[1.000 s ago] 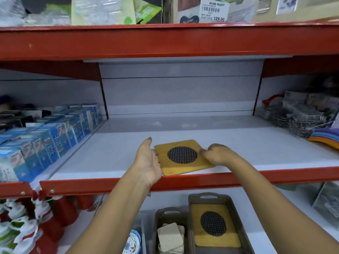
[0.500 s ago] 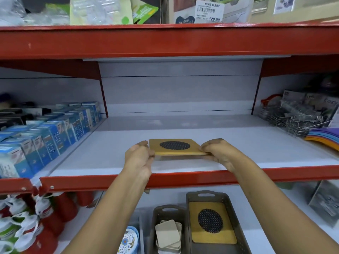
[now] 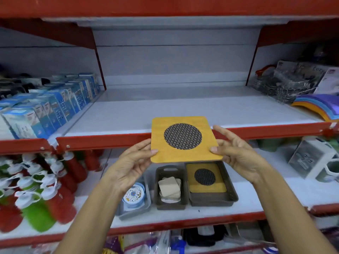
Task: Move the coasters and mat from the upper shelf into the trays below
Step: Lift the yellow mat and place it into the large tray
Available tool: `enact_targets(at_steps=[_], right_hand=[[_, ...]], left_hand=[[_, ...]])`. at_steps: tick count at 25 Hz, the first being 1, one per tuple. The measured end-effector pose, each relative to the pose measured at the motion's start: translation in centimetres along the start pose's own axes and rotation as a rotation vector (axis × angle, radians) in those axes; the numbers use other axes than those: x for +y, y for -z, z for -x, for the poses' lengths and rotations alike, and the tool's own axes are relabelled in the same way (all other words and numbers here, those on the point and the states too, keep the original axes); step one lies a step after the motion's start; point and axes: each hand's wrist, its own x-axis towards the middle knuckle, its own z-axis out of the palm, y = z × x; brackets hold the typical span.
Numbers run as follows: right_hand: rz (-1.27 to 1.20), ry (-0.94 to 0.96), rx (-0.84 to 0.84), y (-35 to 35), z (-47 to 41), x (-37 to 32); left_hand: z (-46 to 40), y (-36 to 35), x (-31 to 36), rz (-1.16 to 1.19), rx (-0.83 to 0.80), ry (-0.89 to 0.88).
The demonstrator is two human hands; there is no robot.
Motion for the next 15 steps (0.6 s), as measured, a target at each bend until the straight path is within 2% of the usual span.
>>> enact_targets(at_steps=[7,12,15], right_hand=[[0.059,-0.056,-0.111,1.4,2.4,5.2],[-0.048,-0.142,-0.046,2.2,2.6,9.0],[-0.184,-0.199,0.076,3.4,2.4,11.2]], left_hand=[[0.8,3.5,-4.1,-0.019,-0.090,0.141],[-0.4,5.3,-7.0,0.007,-0.068,0.226],[-2.5,5.4,-9.1,0.030,0.000,0.290]])
